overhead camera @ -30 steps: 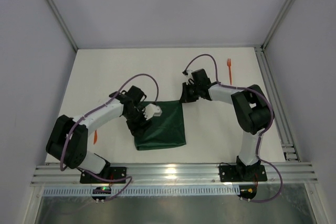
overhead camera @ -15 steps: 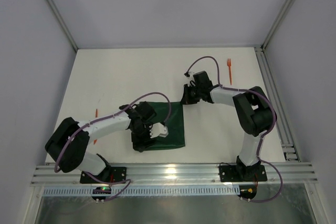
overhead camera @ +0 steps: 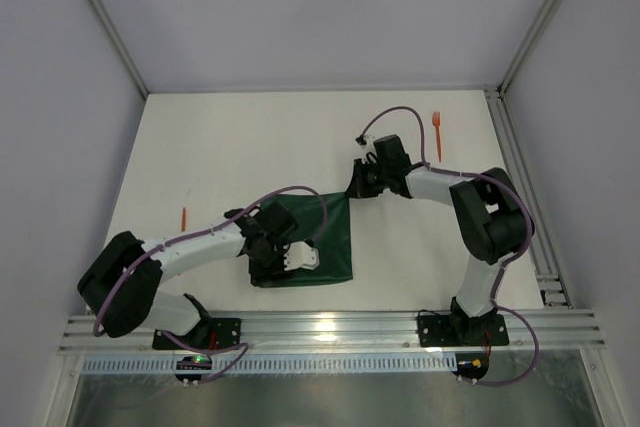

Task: Fold the napkin into a case and place the utensils inside
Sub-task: Smooth out the lower triangle-folded napkin at the center of the board.

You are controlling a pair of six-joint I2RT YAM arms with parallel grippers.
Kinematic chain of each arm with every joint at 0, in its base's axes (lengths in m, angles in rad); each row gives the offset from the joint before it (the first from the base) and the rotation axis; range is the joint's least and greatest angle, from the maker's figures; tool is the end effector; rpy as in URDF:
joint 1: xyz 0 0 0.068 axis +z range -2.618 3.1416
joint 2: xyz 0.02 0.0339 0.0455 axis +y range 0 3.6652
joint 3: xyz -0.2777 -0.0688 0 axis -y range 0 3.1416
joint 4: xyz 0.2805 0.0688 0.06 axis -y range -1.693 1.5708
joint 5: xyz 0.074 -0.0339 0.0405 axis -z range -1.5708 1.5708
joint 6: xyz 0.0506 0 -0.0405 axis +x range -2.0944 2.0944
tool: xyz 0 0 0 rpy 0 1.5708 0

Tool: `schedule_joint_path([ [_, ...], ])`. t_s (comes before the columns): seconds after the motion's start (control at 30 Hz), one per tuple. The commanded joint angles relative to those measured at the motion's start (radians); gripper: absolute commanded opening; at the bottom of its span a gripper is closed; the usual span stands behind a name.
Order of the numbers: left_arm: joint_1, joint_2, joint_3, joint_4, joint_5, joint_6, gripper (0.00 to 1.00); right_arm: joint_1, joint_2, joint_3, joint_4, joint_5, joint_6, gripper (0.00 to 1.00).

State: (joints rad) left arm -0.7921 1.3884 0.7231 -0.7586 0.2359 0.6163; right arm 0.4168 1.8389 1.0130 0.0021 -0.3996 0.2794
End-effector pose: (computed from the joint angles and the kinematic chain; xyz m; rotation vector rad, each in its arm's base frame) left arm 0.1639 -0.1830 0.1388 1.9581 2.2647 -0.3727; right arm 0.3667 0.1839 0.1272 -0.3629 2.4361 0.7956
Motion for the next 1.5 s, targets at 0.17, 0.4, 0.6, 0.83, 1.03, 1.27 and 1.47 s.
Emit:
schedule_joint_path([
  [0.17,-0.007,-0.049,0.004,-0.051,0.026,0.054,0.63,-0.007,-0.105,-0.002,-0.065,-0.030,-0.043,0.40],
  [0.4,-0.007,-0.095,0.015,-0.133,0.017,0.111,0.69,-0.007,-0.276,-0.060,-0.148,-0.048,-0.109,0.47],
  [0.6,-0.025,-0.107,-0.053,-0.025,0.010,0.092,0.69,-0.007,-0.409,-0.123,-0.145,-0.130,-0.132,0.47],
  [0.83,-0.076,-0.121,-0.131,0.085,-0.046,0.096,0.63,-0.006,-0.538,-0.156,-0.165,-0.156,-0.200,0.47],
  [1.03,-0.113,-0.141,-0.169,0.159,-0.082,0.079,0.42,-0.006,-0.602,-0.185,-0.175,-0.197,-0.250,0.46],
  [1.27,-0.122,-0.192,-0.197,0.216,-0.110,0.062,0.17,0.069,-0.751,-0.273,-0.183,-0.185,-0.506,0.46],
  [1.47,-0.122,-0.233,-0.194,0.200,-0.099,0.065,0.07,0.292,-0.943,-0.422,-0.246,-0.126,-1.024,0.52],
])
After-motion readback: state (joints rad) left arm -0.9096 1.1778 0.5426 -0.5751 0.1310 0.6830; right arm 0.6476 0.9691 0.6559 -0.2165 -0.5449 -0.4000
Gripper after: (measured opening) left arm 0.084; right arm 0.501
